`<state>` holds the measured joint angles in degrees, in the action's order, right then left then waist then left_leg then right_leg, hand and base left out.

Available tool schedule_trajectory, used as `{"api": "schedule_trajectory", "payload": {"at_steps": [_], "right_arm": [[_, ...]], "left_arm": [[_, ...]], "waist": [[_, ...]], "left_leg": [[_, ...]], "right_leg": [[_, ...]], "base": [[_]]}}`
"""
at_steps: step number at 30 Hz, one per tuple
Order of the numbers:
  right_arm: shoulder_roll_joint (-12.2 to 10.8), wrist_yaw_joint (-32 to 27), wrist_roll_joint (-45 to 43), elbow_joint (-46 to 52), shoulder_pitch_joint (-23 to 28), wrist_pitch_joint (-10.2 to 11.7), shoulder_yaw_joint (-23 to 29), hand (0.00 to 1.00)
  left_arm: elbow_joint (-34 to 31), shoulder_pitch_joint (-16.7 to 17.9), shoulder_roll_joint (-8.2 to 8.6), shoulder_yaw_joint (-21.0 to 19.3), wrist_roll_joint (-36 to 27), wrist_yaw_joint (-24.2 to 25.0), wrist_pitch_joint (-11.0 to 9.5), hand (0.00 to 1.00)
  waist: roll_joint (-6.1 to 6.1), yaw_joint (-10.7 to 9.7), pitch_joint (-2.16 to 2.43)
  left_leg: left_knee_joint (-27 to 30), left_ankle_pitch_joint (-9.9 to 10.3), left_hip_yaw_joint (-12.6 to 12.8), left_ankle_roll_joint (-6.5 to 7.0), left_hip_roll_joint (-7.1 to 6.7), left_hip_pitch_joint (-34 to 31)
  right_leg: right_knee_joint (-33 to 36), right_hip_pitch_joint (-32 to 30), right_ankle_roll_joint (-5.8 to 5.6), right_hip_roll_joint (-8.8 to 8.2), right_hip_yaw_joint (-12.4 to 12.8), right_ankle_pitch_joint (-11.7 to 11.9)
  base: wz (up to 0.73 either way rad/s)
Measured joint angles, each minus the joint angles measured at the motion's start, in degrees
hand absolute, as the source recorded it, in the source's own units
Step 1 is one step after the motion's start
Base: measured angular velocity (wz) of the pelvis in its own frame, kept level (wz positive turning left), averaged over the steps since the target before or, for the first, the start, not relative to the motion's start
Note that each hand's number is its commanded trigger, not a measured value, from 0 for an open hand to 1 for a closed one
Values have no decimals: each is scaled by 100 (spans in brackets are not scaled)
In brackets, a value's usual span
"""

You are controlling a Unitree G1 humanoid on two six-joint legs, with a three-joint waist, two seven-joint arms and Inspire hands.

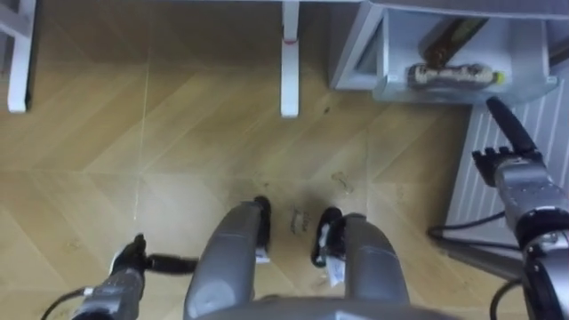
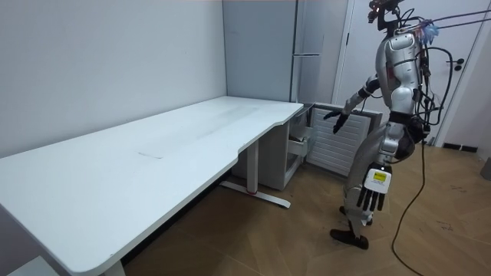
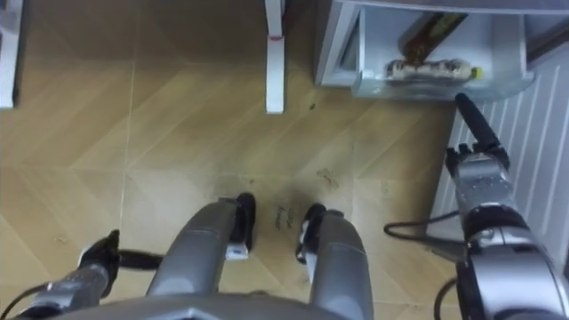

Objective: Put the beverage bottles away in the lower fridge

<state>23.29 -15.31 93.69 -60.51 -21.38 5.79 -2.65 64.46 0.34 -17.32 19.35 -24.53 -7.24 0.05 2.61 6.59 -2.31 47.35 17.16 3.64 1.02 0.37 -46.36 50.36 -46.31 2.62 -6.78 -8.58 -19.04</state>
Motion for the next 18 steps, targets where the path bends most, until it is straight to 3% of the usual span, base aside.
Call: {"api": "schedule_trajectory", "payload": {"at_steps": [6, 12, 18], "right_arm": [[189, 768, 180, -162, -540, -23, 190, 0], [190, 1501, 311, -163, -668, -73, 170, 0], [203, 2073, 297, -164, -802, -181, 168, 0]], "left_arm": [[-168, -6, 2, -25, 46, 7, 99, 0], [-236, -7, -15, -5, 49, 0, 208, 0], [-408, 22, -38, 5, 50, -1, 260, 0]], "waist": [[-68, -17, -28], [-74, -29, -30], [-54, -62, -34]], "left_leg": [[1448, 547, -36, -31, 53, -1053], [2779, 1079, -134, -61, 59, -1821], [3395, 1230, -161, -34, 17, -2340]], "right_leg": [[1415, -1015, 90, -112, 53, -563], [2725, -1675, 161, -279, 22, -1153], [3367, -2162, 185, -449, 11, -1369]], "base": [[3], [9], [7]]}}
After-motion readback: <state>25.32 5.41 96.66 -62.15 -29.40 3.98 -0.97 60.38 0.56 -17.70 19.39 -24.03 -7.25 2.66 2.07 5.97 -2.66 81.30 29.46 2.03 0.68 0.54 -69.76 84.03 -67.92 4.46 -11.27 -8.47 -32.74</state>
